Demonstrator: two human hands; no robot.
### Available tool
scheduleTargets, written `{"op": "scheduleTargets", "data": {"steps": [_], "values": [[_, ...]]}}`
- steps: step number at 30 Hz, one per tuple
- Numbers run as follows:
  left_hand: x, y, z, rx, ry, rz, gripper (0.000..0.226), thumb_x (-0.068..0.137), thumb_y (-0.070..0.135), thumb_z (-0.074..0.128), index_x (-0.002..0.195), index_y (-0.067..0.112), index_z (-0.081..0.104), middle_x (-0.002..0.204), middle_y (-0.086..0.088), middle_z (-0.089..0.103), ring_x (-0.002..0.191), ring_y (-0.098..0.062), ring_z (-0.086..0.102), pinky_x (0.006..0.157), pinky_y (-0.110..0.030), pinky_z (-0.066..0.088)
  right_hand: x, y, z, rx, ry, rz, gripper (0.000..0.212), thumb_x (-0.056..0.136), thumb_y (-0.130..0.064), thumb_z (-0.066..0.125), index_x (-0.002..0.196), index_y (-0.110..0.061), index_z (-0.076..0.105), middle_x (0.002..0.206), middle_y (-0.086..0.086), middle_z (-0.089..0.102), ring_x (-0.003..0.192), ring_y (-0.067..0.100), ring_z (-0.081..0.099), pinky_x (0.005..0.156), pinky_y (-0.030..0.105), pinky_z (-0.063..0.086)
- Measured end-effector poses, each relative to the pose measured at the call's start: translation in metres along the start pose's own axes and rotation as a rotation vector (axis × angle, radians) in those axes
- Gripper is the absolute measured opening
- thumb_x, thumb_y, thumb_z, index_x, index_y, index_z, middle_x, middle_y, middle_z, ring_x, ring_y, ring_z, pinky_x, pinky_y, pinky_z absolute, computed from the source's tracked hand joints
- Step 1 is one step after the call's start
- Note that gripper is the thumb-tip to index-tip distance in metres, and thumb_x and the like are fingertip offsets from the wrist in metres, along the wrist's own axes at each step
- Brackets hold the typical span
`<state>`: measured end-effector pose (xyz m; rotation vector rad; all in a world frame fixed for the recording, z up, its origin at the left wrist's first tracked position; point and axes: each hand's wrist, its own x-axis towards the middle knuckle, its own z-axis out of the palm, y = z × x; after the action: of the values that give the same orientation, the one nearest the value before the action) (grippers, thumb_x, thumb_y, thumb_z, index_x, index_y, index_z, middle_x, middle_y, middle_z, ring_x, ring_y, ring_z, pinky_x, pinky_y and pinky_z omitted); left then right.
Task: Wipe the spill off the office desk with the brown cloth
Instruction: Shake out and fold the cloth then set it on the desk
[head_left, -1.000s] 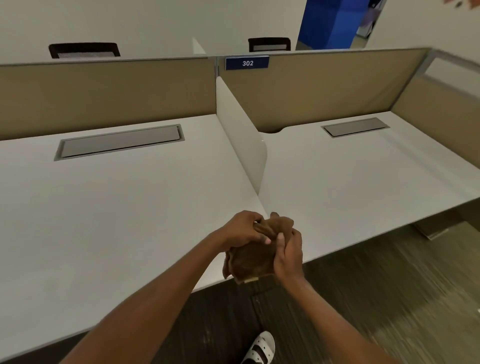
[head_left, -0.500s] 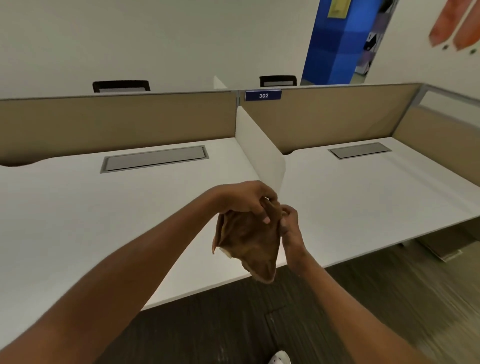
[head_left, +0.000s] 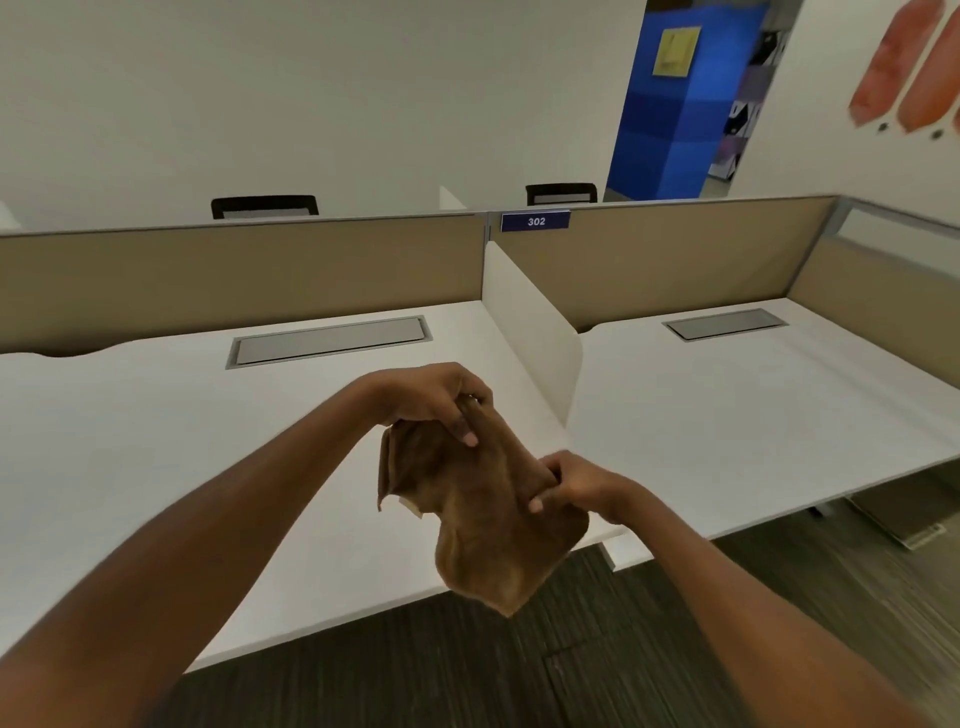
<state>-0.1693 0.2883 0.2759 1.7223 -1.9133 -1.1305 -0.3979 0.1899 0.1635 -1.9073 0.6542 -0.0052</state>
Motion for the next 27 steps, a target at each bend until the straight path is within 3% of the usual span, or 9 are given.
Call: {"op": "scheduleTargets", "data": {"steps": [4,9,14,19,21,24,27], "values": [[-0.003,-0.016,-0.006,0.059,0.088,-0.012,0.014,0.075,0.010,0.076,0.086,0.015,0.068,0.081,0.005,0.067,0.079,-0.010,0.064,0.074,-0.026,0.053,0.006,0.020,0.008,-0.148,-0.036,0.092,0.025,0.069,-0.031,0.075,0.067,-0.010,0.060,0.074,0.011,0.057,0.077,0.025,0.059,0.073,0.033,0.048],[-0.010,-0.055,-0.023,0.253,0.194,-0.118,0.012,0.073,0.017,0.078,0.075,0.022,0.067,0.077,0.004,0.064,0.080,-0.017,0.060,0.067,-0.026,0.045,0.004,-0.006,-0.020,-0.241,0.194,0.049,0.015,0.075,-0.024,0.074,0.070,-0.015,0.063,0.070,0.001,0.060,0.072,0.016,0.061,0.067,0.027,0.049],[-0.011,-0.081,-0.014,0.390,0.190,-0.184,0.022,0.077,0.016,0.073,0.070,0.022,0.053,0.077,0.003,0.057,0.076,-0.015,0.052,0.061,-0.026,0.039,0.006,-0.052,-0.037,-0.272,0.329,-0.091,0.016,0.073,-0.009,0.070,0.065,-0.012,0.056,0.064,0.003,0.053,0.062,0.013,0.053,0.056,0.025,0.043],[-0.009,-0.098,0.009,0.133,0.190,-0.186,0.015,0.070,0.014,0.070,0.079,0.012,0.059,0.084,-0.006,0.061,0.089,-0.028,0.059,0.074,-0.038,0.048,0.019,-0.086,-0.042,-0.241,0.350,-0.171,0.009,0.071,-0.001,0.062,0.079,0.000,0.059,0.069,0.007,0.054,0.064,0.015,0.054,0.055,0.024,0.045],[-0.008,-0.094,0.019,-0.047,0.182,-0.156,0.029,0.067,0.023,0.069,0.092,0.014,0.058,0.095,-0.008,0.063,0.097,-0.029,0.060,0.080,-0.038,0.050,0.024,-0.100,-0.041,-0.224,0.334,-0.193,0.010,0.070,-0.001,0.061,0.080,-0.002,0.061,0.069,0.005,0.055,0.064,0.015,0.055,0.056,0.024,0.046],[-0.004,-0.080,0.031,-0.271,0.097,-0.083,0.056,0.069,0.031,0.079,0.116,0.026,0.050,0.118,0.001,0.062,0.110,-0.019,0.059,0.089,-0.031,0.050,0.030,-0.122,-0.038,-0.207,0.307,-0.247,0.014,0.066,-0.006,0.059,0.077,-0.013,0.062,0.070,0.003,0.057,0.064,0.013,0.055,0.054,0.018,0.045],[0.004,-0.062,0.035,-0.403,0.185,0.045,0.081,0.065,0.026,0.085,0.132,0.036,0.040,0.133,0.001,0.051,0.120,-0.017,0.052,0.096,-0.034,0.050,0.036,-0.139,-0.037,-0.223,0.245,-0.288,0.022,0.064,-0.006,0.057,0.084,-0.010,0.065,0.079,0.012,0.062,0.071,0.016,0.059,0.059,0.021,0.050]]}}
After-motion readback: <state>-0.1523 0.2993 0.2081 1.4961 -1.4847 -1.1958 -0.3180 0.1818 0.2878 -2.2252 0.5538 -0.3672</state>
